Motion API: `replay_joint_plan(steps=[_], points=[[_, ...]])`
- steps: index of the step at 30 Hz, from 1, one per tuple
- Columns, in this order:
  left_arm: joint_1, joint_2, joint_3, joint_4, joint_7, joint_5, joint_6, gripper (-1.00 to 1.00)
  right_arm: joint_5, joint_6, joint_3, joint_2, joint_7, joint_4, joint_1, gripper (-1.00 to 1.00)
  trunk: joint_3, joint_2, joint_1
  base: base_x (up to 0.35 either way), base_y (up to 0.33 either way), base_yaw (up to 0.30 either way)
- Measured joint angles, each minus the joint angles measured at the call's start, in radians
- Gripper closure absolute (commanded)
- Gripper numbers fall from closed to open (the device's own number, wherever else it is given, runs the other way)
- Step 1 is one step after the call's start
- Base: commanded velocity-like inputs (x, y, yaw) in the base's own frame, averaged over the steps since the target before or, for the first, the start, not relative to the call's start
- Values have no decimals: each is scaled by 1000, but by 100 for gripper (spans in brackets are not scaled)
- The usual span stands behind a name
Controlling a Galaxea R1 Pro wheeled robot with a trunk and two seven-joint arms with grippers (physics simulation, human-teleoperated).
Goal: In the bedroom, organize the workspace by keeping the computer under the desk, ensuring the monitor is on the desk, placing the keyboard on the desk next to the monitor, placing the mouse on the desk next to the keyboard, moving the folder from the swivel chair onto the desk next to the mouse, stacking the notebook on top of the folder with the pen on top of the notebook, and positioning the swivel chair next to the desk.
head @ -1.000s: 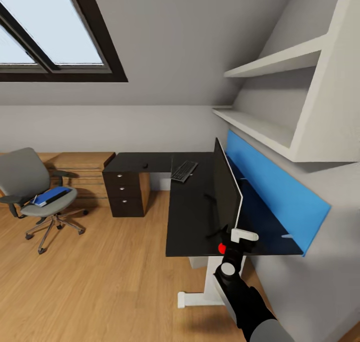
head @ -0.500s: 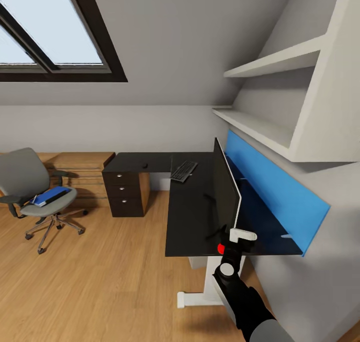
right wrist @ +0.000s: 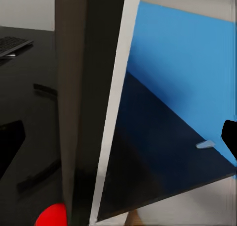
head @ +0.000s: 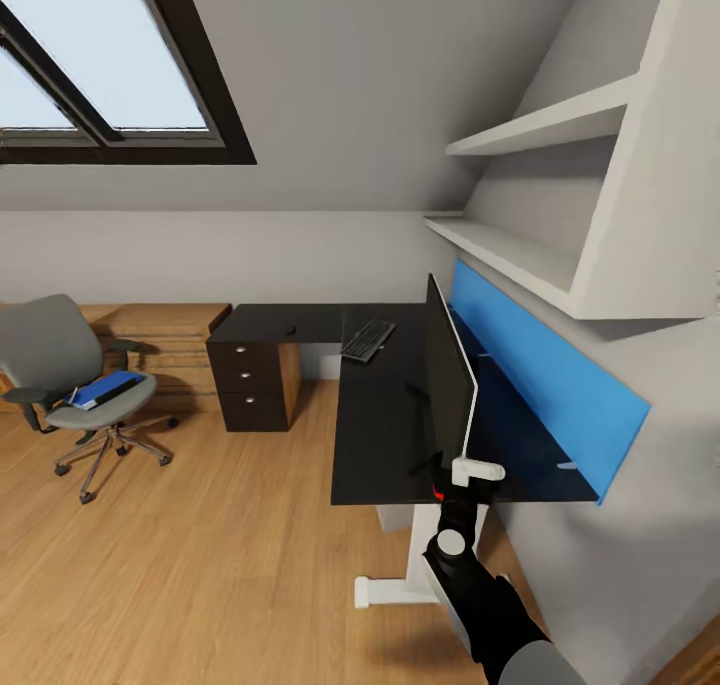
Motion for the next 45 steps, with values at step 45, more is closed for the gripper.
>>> replay_joint_plan(steps=[45], points=[[0,0,0,0,1,-1,2,-100,-1,-179,8,9,-4,72,0,-100,-3,0,0,-136,-23,16]])
